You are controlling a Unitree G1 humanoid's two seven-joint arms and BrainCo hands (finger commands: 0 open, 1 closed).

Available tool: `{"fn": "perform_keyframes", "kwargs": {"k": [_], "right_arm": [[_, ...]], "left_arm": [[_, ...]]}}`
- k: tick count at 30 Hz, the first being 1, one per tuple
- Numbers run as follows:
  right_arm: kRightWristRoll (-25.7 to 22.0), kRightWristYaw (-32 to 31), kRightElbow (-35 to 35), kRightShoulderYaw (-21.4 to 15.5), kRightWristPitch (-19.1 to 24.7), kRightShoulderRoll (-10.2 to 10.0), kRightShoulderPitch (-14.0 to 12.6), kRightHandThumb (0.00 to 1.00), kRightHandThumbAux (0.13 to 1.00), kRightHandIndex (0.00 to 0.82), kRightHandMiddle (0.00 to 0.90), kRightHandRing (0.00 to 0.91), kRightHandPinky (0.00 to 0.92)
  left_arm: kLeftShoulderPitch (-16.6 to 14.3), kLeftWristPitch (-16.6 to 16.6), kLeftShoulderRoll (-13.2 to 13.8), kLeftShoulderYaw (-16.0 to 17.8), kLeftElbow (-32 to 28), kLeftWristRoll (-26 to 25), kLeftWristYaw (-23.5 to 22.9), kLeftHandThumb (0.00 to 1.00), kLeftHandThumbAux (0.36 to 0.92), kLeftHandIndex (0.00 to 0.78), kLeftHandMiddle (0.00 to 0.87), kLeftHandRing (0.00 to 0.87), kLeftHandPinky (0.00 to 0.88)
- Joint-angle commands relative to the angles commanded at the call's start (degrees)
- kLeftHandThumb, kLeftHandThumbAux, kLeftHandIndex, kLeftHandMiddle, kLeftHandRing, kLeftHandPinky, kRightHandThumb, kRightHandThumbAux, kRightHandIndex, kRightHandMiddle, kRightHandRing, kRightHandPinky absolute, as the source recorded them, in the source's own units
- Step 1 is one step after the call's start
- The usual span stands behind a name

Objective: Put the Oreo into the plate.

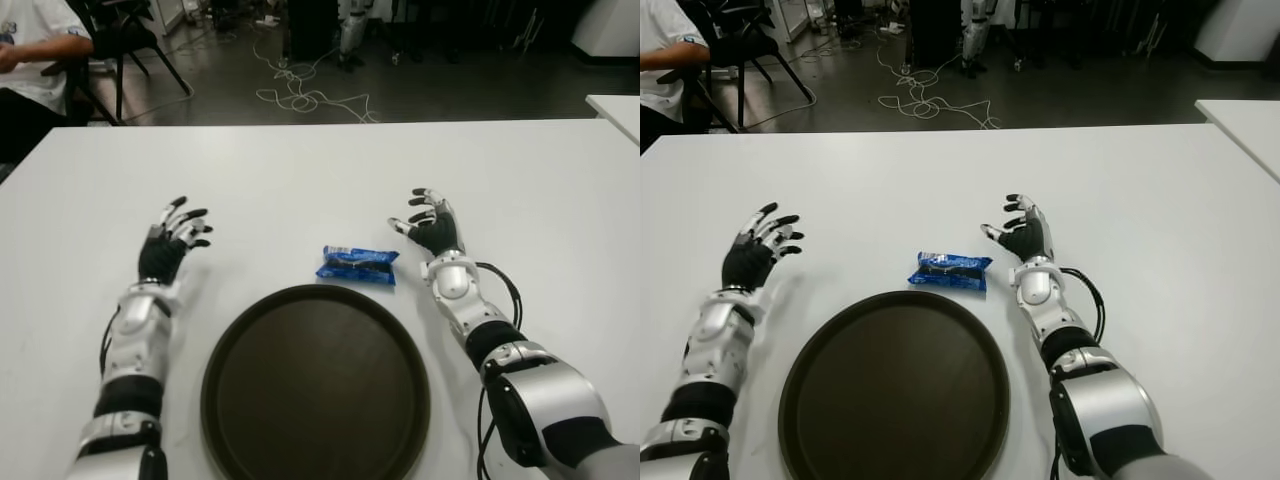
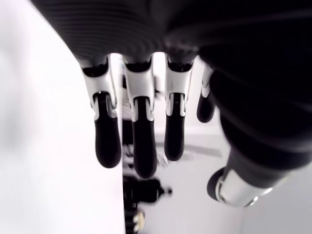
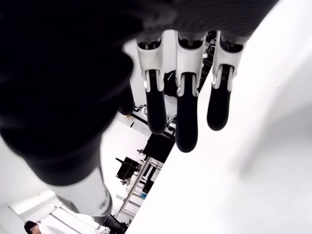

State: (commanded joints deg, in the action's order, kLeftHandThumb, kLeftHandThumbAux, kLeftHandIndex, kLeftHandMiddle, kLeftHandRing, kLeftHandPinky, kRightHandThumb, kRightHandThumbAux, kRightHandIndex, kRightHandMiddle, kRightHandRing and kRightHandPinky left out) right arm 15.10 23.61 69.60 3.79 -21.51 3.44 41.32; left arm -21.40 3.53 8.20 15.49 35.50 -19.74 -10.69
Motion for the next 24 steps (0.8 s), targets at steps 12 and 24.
{"fn": "perform_keyframes", "kwargs": {"k": [12,24], "right_arm": [[-3.26,-3.0,-0.83,-2.85,1.08,-0.14,2.44,0.217,0.829,0.277,0.378,0.424,0.459],[-17.62,-21.32,-5.6,-11.81,9.07,-1.13,4.38,0.65,0.742,0.397,0.367,0.4,0.453]], "left_arm": [[-6.63,-7.16,1.66,2.87,1.56,-1.21,3.13,0.339,0.744,0.136,0.291,0.358,0.413],[-12.12,5.14,3.25,2.65,15.56,4.32,3.8,0.319,0.756,0.139,0.268,0.309,0.362]]}}
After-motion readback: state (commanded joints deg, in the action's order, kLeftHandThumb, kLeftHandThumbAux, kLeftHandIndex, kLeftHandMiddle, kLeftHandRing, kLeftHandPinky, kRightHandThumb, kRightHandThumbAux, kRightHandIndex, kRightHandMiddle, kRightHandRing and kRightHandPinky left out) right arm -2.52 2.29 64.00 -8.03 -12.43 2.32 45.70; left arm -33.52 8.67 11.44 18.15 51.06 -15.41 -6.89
